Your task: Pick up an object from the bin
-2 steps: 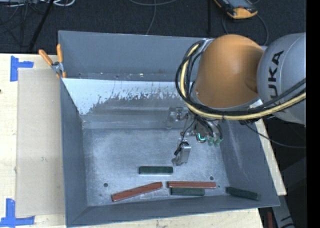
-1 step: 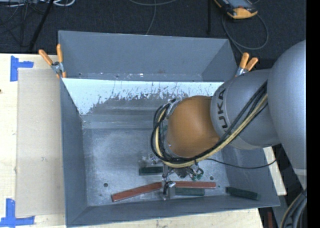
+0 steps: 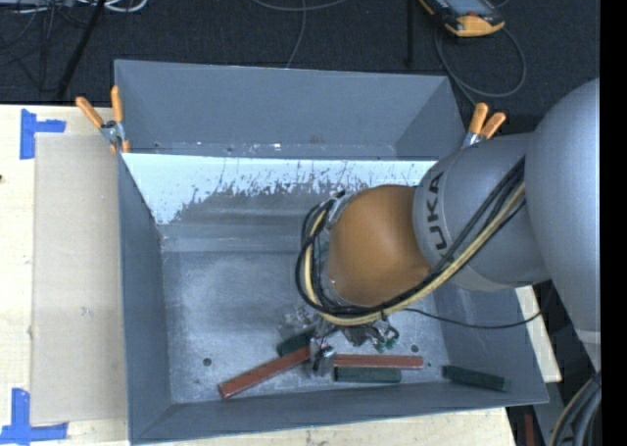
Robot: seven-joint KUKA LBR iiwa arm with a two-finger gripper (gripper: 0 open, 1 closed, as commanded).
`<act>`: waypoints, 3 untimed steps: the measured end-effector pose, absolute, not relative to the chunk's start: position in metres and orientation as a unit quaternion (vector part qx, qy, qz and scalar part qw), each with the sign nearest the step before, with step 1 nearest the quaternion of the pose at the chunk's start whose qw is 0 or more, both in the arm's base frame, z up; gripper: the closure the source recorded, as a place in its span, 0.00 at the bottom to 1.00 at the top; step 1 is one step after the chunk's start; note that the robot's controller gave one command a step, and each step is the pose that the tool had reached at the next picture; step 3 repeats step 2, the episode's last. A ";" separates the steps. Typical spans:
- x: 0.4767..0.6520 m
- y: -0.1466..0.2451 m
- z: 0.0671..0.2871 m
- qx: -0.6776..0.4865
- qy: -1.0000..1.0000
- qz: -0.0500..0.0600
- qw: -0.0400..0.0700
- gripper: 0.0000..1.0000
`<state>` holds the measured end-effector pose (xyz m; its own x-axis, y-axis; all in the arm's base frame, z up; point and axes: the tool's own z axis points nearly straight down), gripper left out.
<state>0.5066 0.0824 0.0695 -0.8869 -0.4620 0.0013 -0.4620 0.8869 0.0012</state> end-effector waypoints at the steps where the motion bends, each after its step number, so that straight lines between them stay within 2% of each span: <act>1: 0.522 0.029 0.070 0.286 -0.958 0.000 -0.002 1.00; 2: 0.528 0.010 0.212 0.384 -0.923 0.001 -0.004 1.00; 3: 0.528 0.010 0.212 0.384 -0.923 0.001 -0.004 1.00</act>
Offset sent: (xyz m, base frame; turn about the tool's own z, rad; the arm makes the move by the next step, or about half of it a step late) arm 0.0144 -0.0518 0.0005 -0.1048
